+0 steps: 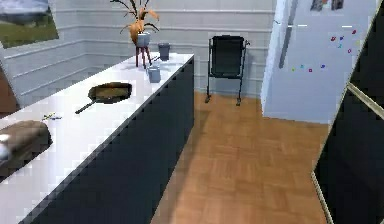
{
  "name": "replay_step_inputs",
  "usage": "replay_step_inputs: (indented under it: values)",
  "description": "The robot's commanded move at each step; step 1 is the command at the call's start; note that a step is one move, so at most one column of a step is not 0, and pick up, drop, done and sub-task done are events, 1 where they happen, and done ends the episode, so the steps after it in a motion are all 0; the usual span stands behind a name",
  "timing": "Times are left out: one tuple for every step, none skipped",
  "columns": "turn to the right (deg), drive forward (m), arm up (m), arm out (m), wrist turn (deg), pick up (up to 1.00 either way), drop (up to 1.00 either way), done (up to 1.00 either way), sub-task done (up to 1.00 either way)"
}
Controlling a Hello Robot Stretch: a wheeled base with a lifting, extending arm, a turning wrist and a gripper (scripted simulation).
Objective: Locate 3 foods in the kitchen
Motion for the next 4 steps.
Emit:
replay_step_inputs:
  values:
    - [9.0, 0.00, 0.00, 0.00, 0.0, 0.00, 0.00, 0.00, 0.00]
    - [0.0, 1.00, 0.00, 0.00, 0.0, 0.00, 0.00, 0.00, 0.00]
    - [3.0, 0.00, 0.00, 0.00, 0.0, 0.00, 0.00, 0.00, 0.00]
    - [0.0, 1.00, 0.00, 0.00, 0.0, 0.00, 0.00, 0.00, 0.00]
